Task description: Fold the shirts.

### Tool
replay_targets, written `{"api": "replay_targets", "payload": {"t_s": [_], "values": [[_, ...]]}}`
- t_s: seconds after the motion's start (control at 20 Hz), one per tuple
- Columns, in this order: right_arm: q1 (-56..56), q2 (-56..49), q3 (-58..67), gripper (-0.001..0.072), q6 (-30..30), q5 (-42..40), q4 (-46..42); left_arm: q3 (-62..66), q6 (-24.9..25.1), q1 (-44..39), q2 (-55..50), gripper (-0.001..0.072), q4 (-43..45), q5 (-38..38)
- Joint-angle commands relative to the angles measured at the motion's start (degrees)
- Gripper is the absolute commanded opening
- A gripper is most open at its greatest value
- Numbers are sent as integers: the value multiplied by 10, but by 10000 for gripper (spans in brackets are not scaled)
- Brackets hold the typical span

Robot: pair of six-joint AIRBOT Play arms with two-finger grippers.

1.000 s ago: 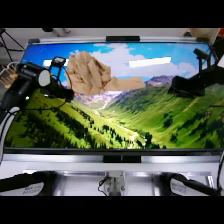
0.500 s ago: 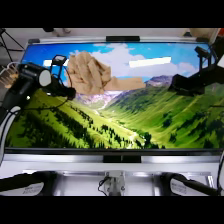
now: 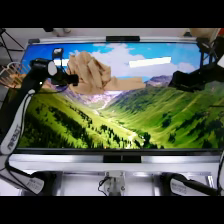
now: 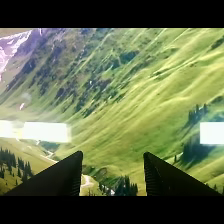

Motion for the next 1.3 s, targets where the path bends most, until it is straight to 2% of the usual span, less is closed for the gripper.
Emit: {"api": "replay_targets", "payload": {"t_s": [0.0,0.25,0.3,0.35,0.5,0.65,0.75,0.85,0.9,0.95,1.0,1.1,1.2,1.25], "values": [[1,0,0,494,-15,-4,1,61,-32,57,-94,624,-101,-20],[1,0,0,494,-20,-8,1,61,-21,69,-141,603,-218,70],[1,0,0,493,-19,-8,1,61,-21,67,-141,471,-234,83],[1,0,0,494,-19,-7,1,65,-17,66,-139,67,-256,83],[0,2,0,493,-31,7,13,98,105,57,-93,51,-336,65],[0,40,0,493,-34,7,24,149,207,17,30,51,-334,37],[0,92,0,493,-34,-15,9,158,245,-28,139,51,-327,38],[0,157,0,493,-34,-38,-16,157,245,-78,240,51,-284,29],[0,190,0,494,-34,-42,-30,157,232,-104,283,51,-246,7],[0,225,0,494,-34,-41,-43,157,196,-125,315,51,-198,-27],[0,256,0,494,-33,-35,-52,155,150,-144,342,51,-141,-78],[0,300,0,495,-24,4,-51,139,91,-170,377,52,-47,-199],[0,313,-2,512,-24,74,-38,83,61,-187,406,51,27,-300],[0,313,-13,513,-24,98,-34,42,53,-189,421,52,52,-317]]}}
